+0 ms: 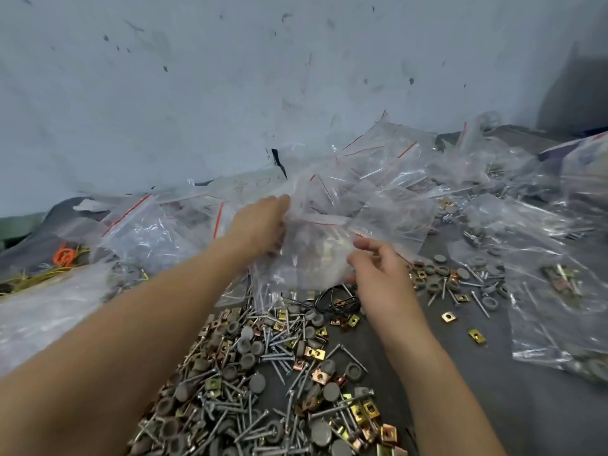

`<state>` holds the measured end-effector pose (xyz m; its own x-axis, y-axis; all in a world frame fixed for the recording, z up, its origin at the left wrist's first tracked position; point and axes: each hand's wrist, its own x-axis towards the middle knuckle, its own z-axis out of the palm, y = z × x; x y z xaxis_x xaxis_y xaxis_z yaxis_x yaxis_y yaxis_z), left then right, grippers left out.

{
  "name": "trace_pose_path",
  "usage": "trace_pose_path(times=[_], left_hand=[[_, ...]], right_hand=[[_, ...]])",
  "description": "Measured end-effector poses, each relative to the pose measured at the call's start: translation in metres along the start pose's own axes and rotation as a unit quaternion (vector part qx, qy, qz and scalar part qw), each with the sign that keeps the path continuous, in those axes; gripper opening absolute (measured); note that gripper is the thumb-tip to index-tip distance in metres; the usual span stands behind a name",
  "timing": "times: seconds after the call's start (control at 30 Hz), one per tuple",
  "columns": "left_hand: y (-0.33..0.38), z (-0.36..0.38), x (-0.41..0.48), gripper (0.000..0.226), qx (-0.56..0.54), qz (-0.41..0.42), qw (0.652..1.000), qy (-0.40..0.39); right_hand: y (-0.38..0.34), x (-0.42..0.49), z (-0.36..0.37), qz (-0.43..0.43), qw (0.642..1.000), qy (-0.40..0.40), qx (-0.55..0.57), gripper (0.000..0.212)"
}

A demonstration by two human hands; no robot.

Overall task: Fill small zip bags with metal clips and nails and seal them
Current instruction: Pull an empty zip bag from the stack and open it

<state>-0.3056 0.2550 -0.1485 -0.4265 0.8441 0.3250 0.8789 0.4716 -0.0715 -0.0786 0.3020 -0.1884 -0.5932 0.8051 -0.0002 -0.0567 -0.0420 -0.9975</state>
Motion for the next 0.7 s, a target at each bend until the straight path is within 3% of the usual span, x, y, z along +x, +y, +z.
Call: trace_pose_path(times=[0.17, 0.23, 0.3, 0.37, 0.43, 0.47, 0.53, 0.7], left_hand=[[-0.013, -0.062, -0.015, 0.016, -0.019, -0.04, 0.984, 0.173], [-0.013, -0.073, -0.023, 0.019, -0.006, -0.055, 0.981, 0.186], [-0.008, -0.069, -0.038, 0.03, 0.0, -0.039, 0.994, 0.1], [0.0, -0.057, -0.058, 0.054, 0.008, -0.017, 0.995, -0.097], [0.008, -0.046, -0.074, 0.083, 0.034, -0.021, 0.96, -0.278], [0.01, -0.043, -0.078, 0.09, 0.04, -0.029, 0.948, -0.316], [0.013, -0.044, -0.08, 0.088, 0.01, -0.035, 0.951, -0.306], [0.019, -0.055, -0.078, 0.056, -0.073, -0.042, 0.971, -0.223]], right_hand=[[-0.004, -0.015, 0.003, 0.01, 1.0, -0.018, 0.003, 0.027], [-0.006, -0.019, 0.003, 0.019, 1.0, -0.011, 0.007, 0.03], [-0.005, -0.023, 0.003, 0.031, 0.999, -0.008, 0.007, 0.03], [-0.005, -0.028, 0.004, 0.04, 0.999, -0.011, 0.001, 0.03], [-0.005, -0.032, 0.007, 0.043, 0.999, -0.02, -0.009, 0.031], [-0.005, -0.034, 0.008, 0.042, 0.999, -0.024, -0.014, 0.032], [-0.005, -0.037, 0.01, 0.039, 0.998, -0.029, -0.029, 0.034], [-0.005, -0.039, 0.011, 0.039, 0.997, -0.037, -0.046, 0.035]])
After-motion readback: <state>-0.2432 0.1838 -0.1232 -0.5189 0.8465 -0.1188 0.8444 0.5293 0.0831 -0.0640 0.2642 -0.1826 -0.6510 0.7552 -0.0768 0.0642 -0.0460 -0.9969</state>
